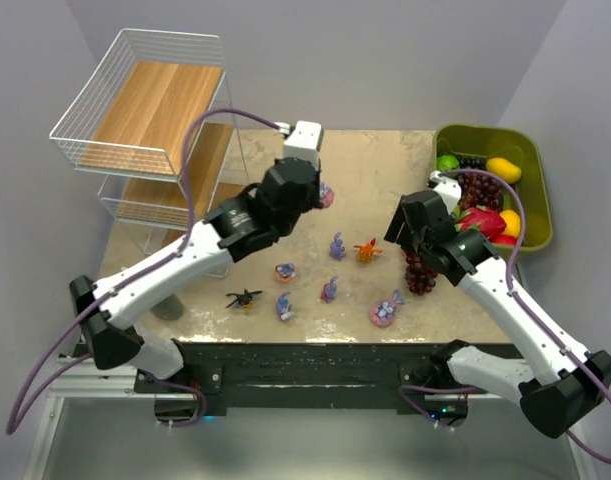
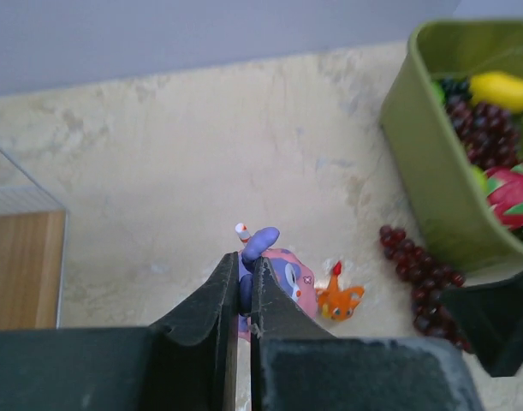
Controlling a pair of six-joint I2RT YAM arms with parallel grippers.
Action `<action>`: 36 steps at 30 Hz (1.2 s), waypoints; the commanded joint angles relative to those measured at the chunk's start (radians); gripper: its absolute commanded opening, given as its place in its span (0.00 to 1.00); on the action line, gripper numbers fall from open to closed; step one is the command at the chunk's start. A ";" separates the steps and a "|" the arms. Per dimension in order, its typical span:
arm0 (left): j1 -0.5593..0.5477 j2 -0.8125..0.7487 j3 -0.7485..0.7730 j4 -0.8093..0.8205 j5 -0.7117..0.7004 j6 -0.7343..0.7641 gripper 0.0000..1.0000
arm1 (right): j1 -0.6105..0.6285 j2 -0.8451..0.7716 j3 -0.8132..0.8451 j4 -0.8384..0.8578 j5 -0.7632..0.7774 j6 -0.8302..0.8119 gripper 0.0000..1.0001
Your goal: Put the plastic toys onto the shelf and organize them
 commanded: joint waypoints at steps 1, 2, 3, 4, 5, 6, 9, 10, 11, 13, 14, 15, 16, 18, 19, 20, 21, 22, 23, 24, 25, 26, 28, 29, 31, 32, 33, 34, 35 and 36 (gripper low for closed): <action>0.004 -0.091 0.114 -0.019 -0.078 0.111 0.00 | -0.006 0.004 0.035 0.047 0.010 -0.015 0.70; 0.004 -0.098 0.159 -0.021 -0.092 0.140 0.00 | -0.006 0.006 0.035 0.055 0.005 -0.015 0.70; 0.004 -0.101 0.184 -0.021 -0.110 0.159 0.00 | -0.005 0.006 0.035 0.059 0.002 -0.016 0.70; 0.005 -0.105 0.238 -0.022 -0.123 0.180 0.00 | -0.006 0.007 0.035 0.061 -0.002 -0.016 0.70; 0.005 -0.105 0.267 -0.021 -0.138 0.221 0.00 | -0.005 0.007 0.032 0.064 -0.002 -0.016 0.70; 0.005 -0.102 0.293 -0.019 -0.162 0.241 0.00 | -0.005 0.007 0.030 0.067 -0.007 -0.015 0.70; 0.007 -0.104 0.370 0.002 -0.199 0.312 0.00 | -0.006 0.007 0.020 0.078 -0.018 -0.015 0.70; 0.007 -0.105 0.391 0.005 -0.205 0.324 0.00 | -0.005 0.007 0.018 0.081 -0.021 -0.013 0.70; 0.007 -0.107 0.399 0.010 -0.213 0.349 0.00 | -0.005 0.007 0.014 0.084 -0.024 -0.013 0.70; 0.007 -0.108 0.424 0.011 -0.254 0.378 0.00 | -0.005 0.010 0.012 0.087 -0.027 -0.012 0.70; 0.008 -0.107 0.433 0.010 -0.283 0.384 0.00 | -0.006 0.012 0.013 0.089 -0.027 -0.012 0.70; 0.010 -0.105 0.442 0.011 -0.299 0.384 0.00 | -0.006 0.013 0.013 0.090 -0.028 -0.012 0.70; 0.011 -0.104 0.462 0.010 -0.311 0.424 0.00 | -0.006 0.015 0.012 0.092 -0.030 -0.013 0.70; 0.028 -0.095 0.490 0.001 -0.342 0.443 0.00 | -0.006 0.020 0.015 0.095 -0.033 -0.015 0.70; 0.036 -0.087 0.528 -0.011 -0.350 0.450 0.00 | -0.006 0.021 0.015 0.098 -0.034 -0.018 0.70; 0.062 -0.081 0.549 -0.044 -0.354 0.452 0.00 | -0.005 0.024 0.015 0.101 -0.041 -0.016 0.70; 0.077 -0.067 0.569 -0.061 -0.353 0.452 0.00 | -0.005 0.027 0.015 0.102 -0.042 -0.016 0.70; 0.092 -0.061 0.604 -0.076 -0.350 0.449 0.00 | -0.006 0.030 0.015 0.104 -0.042 -0.018 0.70; 0.120 -0.056 0.615 -0.102 -0.335 0.453 0.00 | -0.006 0.032 0.015 0.105 -0.047 -0.016 0.70; 0.129 -0.053 0.622 -0.105 -0.334 0.462 0.00 | -0.006 0.035 0.015 0.107 -0.045 -0.018 0.70; 0.135 -0.053 0.620 -0.101 -0.336 0.496 0.00 | -0.005 0.035 0.015 0.110 -0.047 -0.019 0.70; 0.145 -0.052 0.619 -0.085 -0.333 0.516 0.00 | -0.006 0.036 0.013 0.110 -0.048 -0.021 0.70; 0.154 -0.040 0.628 -0.076 -0.336 0.571 0.00 | -0.006 0.043 0.010 0.112 -0.050 -0.022 0.69; 0.166 -0.033 0.635 -0.073 -0.339 0.585 0.00 | -0.005 0.043 0.012 0.115 -0.050 -0.026 0.69; 0.180 -0.007 0.664 -0.078 -0.340 0.608 0.00 | -0.006 0.047 0.010 0.116 -0.050 -0.027 0.69; 0.201 0.000 0.672 -0.084 -0.333 0.610 0.00 | -0.006 0.049 0.010 0.115 -0.051 -0.029 0.69; 0.215 0.013 0.681 -0.088 -0.324 0.611 0.00 | -0.006 0.047 0.010 0.116 -0.050 -0.030 0.69; 0.229 0.019 0.692 -0.091 -0.318 0.604 0.00 | -0.005 0.049 0.010 0.118 -0.050 -0.030 0.69; 0.264 0.025 0.701 -0.111 -0.292 0.596 0.00 | -0.006 0.049 0.009 0.119 -0.050 -0.032 0.69; 0.284 0.045 0.715 -0.128 -0.276 0.582 0.00 | -0.006 0.047 0.007 0.118 -0.048 -0.032 0.69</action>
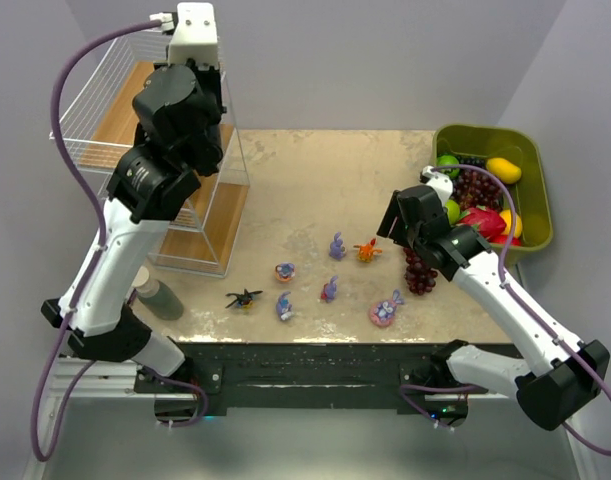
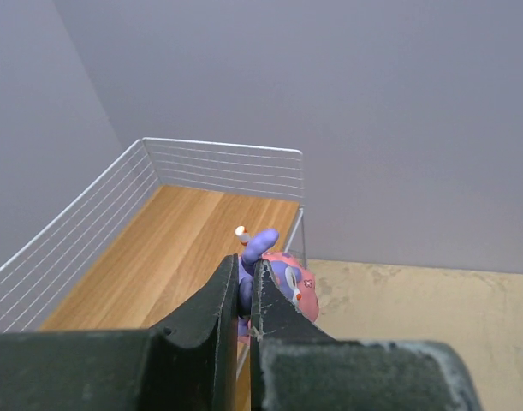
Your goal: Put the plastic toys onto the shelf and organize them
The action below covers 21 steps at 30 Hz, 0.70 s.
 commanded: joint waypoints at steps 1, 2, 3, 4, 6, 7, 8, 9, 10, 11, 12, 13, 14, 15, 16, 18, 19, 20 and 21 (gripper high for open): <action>0.095 0.046 0.098 -0.043 0.066 -0.001 0.00 | -0.004 0.000 0.008 0.033 0.007 -0.015 0.69; 0.136 0.057 0.112 -0.077 0.103 -0.015 0.00 | -0.004 -0.002 0.006 0.035 0.010 -0.016 0.69; 0.153 0.071 0.121 -0.083 0.119 -0.024 0.00 | -0.004 -0.002 0.003 0.036 0.008 -0.016 0.69; 0.166 0.072 0.126 -0.086 0.134 -0.039 0.00 | -0.004 -0.004 0.003 0.035 0.010 -0.018 0.69; 0.198 0.071 0.125 -0.080 0.188 -0.047 0.00 | -0.002 -0.002 0.005 0.036 0.014 -0.024 0.69; 0.210 0.071 0.122 -0.082 0.208 -0.056 0.00 | -0.004 0.000 0.005 0.036 0.016 -0.027 0.69; 0.239 0.072 0.123 -0.095 0.252 -0.063 0.00 | -0.004 0.001 0.006 0.036 0.017 -0.030 0.69; 0.256 0.078 0.122 -0.108 0.275 -0.070 0.00 | -0.004 0.003 0.009 0.038 0.019 -0.033 0.69; 0.276 0.080 0.123 -0.121 0.303 -0.088 0.00 | -0.004 0.006 0.009 0.039 0.020 -0.035 0.69; 0.317 0.081 0.122 -0.152 0.350 -0.102 0.00 | -0.004 0.007 0.012 0.041 0.024 -0.039 0.69; 0.336 0.081 0.120 -0.163 0.378 -0.115 0.00 | -0.004 0.010 0.014 0.042 0.025 -0.041 0.69; 0.354 0.080 0.111 -0.169 0.408 -0.134 0.00 | -0.004 0.013 0.015 0.045 0.027 -0.041 0.69; 0.385 0.078 0.106 -0.172 0.451 -0.138 0.00 | -0.004 0.015 0.015 0.048 0.027 -0.046 0.70; 0.397 0.078 0.100 -0.169 0.464 -0.141 0.00 | -0.004 0.018 0.017 0.051 0.024 -0.046 0.70; 0.419 0.080 0.100 -0.172 0.485 -0.141 0.00 | -0.004 0.024 0.015 0.056 0.022 -0.049 0.70; 0.442 0.089 0.105 -0.174 0.543 -0.144 0.00 | -0.004 0.032 0.020 0.061 0.019 -0.055 0.70; 0.460 0.094 0.108 -0.172 0.563 -0.144 0.00 | -0.004 0.038 0.022 0.064 0.020 -0.055 0.70; 0.469 0.101 0.109 -0.174 0.605 -0.144 0.00 | -0.004 0.042 0.023 0.065 0.020 -0.058 0.70; 0.477 0.104 0.111 -0.174 0.617 -0.145 0.00 | -0.004 0.044 0.023 0.067 0.020 -0.058 0.70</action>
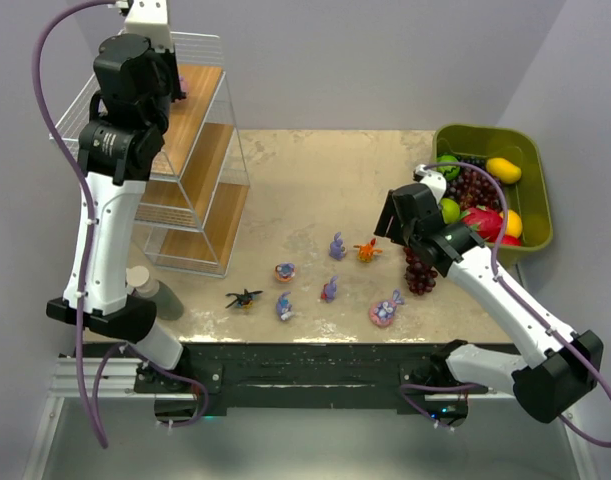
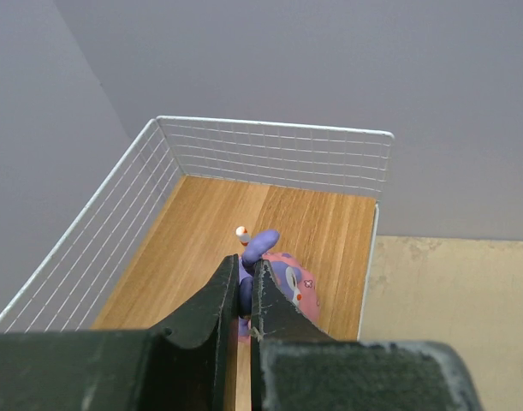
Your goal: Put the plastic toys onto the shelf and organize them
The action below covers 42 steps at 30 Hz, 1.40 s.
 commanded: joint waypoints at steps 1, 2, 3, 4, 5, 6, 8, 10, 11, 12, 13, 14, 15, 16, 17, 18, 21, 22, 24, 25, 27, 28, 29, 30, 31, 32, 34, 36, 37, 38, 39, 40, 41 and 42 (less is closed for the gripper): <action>0.045 0.020 0.034 0.026 0.166 -0.025 0.00 | -0.004 0.015 0.023 0.042 0.020 -0.019 0.70; 0.050 0.032 0.037 0.024 0.198 -0.025 0.00 | -0.004 0.018 0.023 0.045 0.018 -0.019 0.70; 0.056 0.040 0.048 0.023 0.206 -0.031 0.00 | -0.004 0.019 0.022 0.045 0.018 -0.019 0.70; 0.060 0.046 0.051 0.018 0.212 -0.031 0.00 | -0.002 0.022 0.020 0.048 0.017 -0.019 0.70; 0.062 0.058 0.056 0.015 0.229 -0.030 0.00 | -0.004 0.022 0.018 0.050 0.017 -0.019 0.70; 0.062 0.063 0.062 0.015 0.230 -0.028 0.00 | -0.004 0.023 0.017 0.052 0.017 -0.017 0.70; 0.063 0.075 0.065 0.015 0.247 -0.025 0.01 | -0.005 0.026 0.014 0.052 0.018 -0.017 0.70; 0.063 0.083 0.075 0.017 0.255 -0.028 0.05 | -0.005 0.029 0.012 0.055 0.020 -0.017 0.70; 0.063 0.089 0.085 0.017 0.252 -0.030 0.06 | -0.004 0.031 0.012 0.055 0.020 -0.017 0.70; 0.063 0.090 0.088 0.017 0.253 -0.028 0.07 | -0.005 0.032 0.011 0.056 0.020 -0.017 0.70; 0.063 0.095 0.089 0.018 0.249 -0.028 0.09 | -0.005 0.032 0.011 0.056 0.020 -0.017 0.70; 0.063 0.101 0.094 0.020 0.247 -0.028 0.09 | -0.007 0.034 0.012 0.058 0.017 -0.017 0.70; 0.063 0.104 0.095 0.021 0.249 -0.030 0.10 | -0.005 0.037 0.012 0.059 0.017 -0.017 0.70; 0.063 0.106 0.097 0.021 0.257 -0.031 0.11 | -0.007 0.040 0.011 0.062 0.017 -0.016 0.70; 0.063 0.112 0.099 0.021 0.263 -0.030 0.11 | -0.005 0.043 0.012 0.062 0.017 -0.016 0.70; 0.063 0.113 0.099 0.026 0.267 -0.030 0.13 | -0.005 0.043 0.011 0.064 0.014 -0.016 0.70; 0.063 0.126 0.108 0.026 0.258 -0.021 0.15 | -0.005 0.048 0.014 0.065 0.015 -0.016 0.70; 0.063 0.136 0.115 0.023 0.251 -0.016 0.15 | -0.007 0.049 0.014 0.067 0.015 -0.016 0.70; 0.063 0.142 0.123 0.018 0.246 0.002 0.21 | -0.007 0.049 0.014 0.068 0.014 -0.014 0.70; 0.063 0.147 0.123 0.020 0.240 0.008 0.23 | -0.007 0.052 0.012 0.067 0.014 -0.011 0.70; 0.063 0.150 0.122 0.015 0.231 0.016 0.26 | -0.008 0.052 0.008 0.071 0.011 -0.011 0.70; 0.063 0.156 0.122 0.014 0.220 0.018 0.28 | -0.008 0.052 0.008 0.072 0.009 -0.010 0.70; 0.063 0.156 0.120 0.012 0.221 0.021 0.29 | -0.007 0.052 0.006 0.073 0.009 -0.007 0.70; 0.063 0.158 0.117 0.012 0.221 0.021 0.32 | -0.008 0.052 0.005 0.076 0.007 -0.008 0.70; 0.063 0.158 0.115 0.011 0.224 0.021 0.34 | -0.008 0.049 0.003 0.079 0.006 -0.008 0.70; 0.063 0.158 0.115 0.012 0.226 0.019 0.35 | -0.007 0.051 0.002 0.079 0.006 -0.008 0.70; 0.063 0.153 0.115 0.014 0.224 0.015 0.37 | -0.007 0.052 0.005 0.081 0.004 -0.008 0.70; 0.063 0.149 0.111 0.024 0.224 0.010 0.41 | -0.007 0.054 0.008 0.081 0.003 -0.007 0.70; 0.063 0.143 0.111 0.029 0.230 0.008 0.42 | -0.007 0.054 0.009 0.081 0.004 -0.005 0.70; 0.063 0.141 0.111 0.032 0.234 0.004 0.44 | -0.008 0.057 0.011 0.081 0.003 -0.005 0.70; 0.063 0.136 0.111 0.035 0.237 0.004 0.50 | -0.007 0.055 0.011 0.081 0.004 -0.004 0.70; 0.063 0.130 0.111 0.040 0.243 0.001 0.54 | -0.008 0.055 0.012 0.081 0.003 -0.002 0.70; 0.063 0.126 0.109 0.043 0.243 -0.002 0.57 | -0.008 0.055 0.011 0.081 0.003 -0.002 0.70; 0.063 0.123 0.109 0.049 0.246 -0.002 0.62 | -0.007 0.055 0.011 0.079 0.003 0.001 0.70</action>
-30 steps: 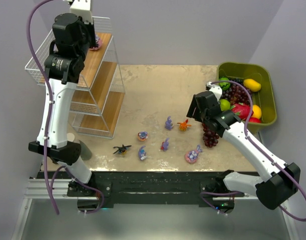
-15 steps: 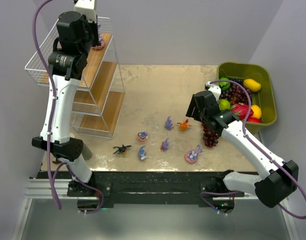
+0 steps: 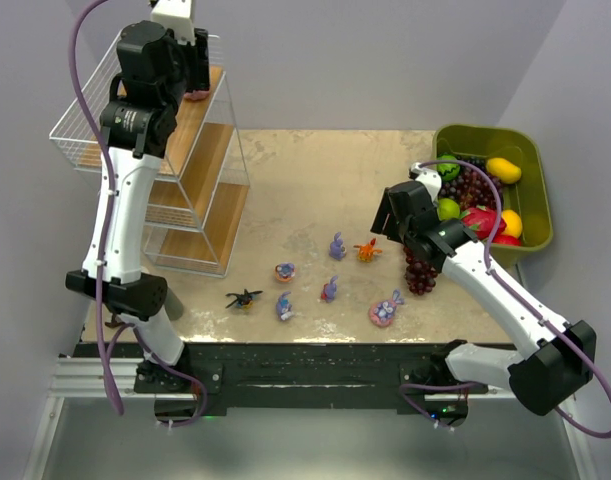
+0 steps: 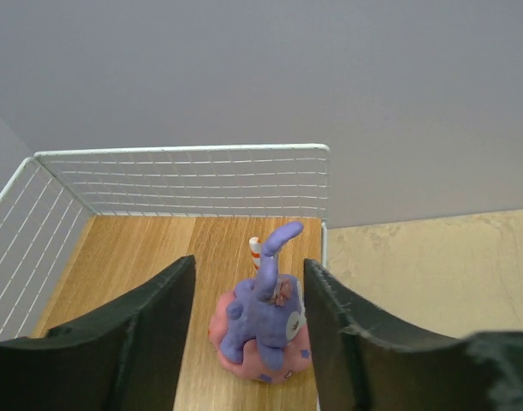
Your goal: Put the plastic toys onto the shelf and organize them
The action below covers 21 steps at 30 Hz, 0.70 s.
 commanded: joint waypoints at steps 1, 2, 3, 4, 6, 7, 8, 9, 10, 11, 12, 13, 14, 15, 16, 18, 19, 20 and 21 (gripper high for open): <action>0.007 -0.039 0.017 0.029 0.023 -0.004 0.63 | -0.006 0.004 0.012 0.030 0.004 0.008 0.70; 0.007 -0.044 0.017 0.034 0.026 -0.007 0.65 | -0.006 0.001 0.009 0.030 0.002 0.008 0.70; 0.007 -0.047 0.015 0.037 0.027 -0.007 0.66 | -0.006 -0.001 0.009 0.030 0.001 0.013 0.70; 0.007 -0.056 0.012 0.037 0.026 -0.005 0.66 | -0.004 -0.004 0.006 0.030 0.001 0.013 0.70; 0.007 -0.065 0.008 0.041 0.026 -0.007 0.67 | -0.004 -0.007 0.005 0.030 -0.004 0.017 0.70; 0.007 -0.073 0.005 0.040 0.030 -0.008 0.68 | -0.006 -0.008 0.005 0.028 -0.003 0.019 0.70; 0.007 -0.079 0.006 0.038 0.033 -0.010 0.71 | -0.006 -0.008 0.005 0.028 -0.006 0.020 0.70; 0.007 -0.085 0.005 0.038 0.035 -0.014 0.72 | -0.004 -0.010 0.003 0.027 -0.006 0.024 0.70; 0.007 -0.100 0.002 0.040 0.046 -0.016 0.74 | -0.004 -0.011 0.000 0.025 -0.007 0.025 0.70; 0.007 -0.108 0.000 0.041 0.050 -0.024 0.76 | -0.006 -0.015 0.000 0.023 -0.007 0.025 0.70; 0.007 -0.131 -0.003 0.044 0.062 -0.030 0.77 | -0.006 -0.015 0.002 0.023 -0.012 0.027 0.70; 0.007 -0.143 -0.014 0.046 0.072 -0.033 0.77 | -0.006 -0.016 0.002 0.022 -0.013 0.028 0.70; 0.007 -0.157 -0.023 0.055 0.079 -0.037 0.77 | -0.006 -0.019 0.003 0.019 -0.015 0.028 0.70; 0.007 -0.183 -0.029 0.057 0.084 -0.038 0.77 | -0.006 -0.021 0.005 0.016 -0.018 0.028 0.70; 0.007 -0.194 -0.037 0.055 0.086 -0.074 0.78 | -0.004 -0.021 0.005 0.016 -0.022 0.027 0.70; 0.007 -0.231 -0.055 0.049 0.104 -0.088 0.84 | -0.006 -0.019 0.015 0.008 -0.029 0.025 0.71; 0.007 -0.245 -0.066 0.049 0.112 -0.102 0.87 | -0.006 -0.019 0.018 0.007 -0.036 0.022 0.72; 0.007 -0.258 -0.080 0.051 0.122 -0.110 0.94 | -0.006 -0.019 0.026 0.002 -0.039 0.021 0.72; 0.007 -0.289 -0.109 0.055 0.139 -0.117 0.98 | -0.004 -0.021 0.031 -0.003 -0.044 0.016 0.73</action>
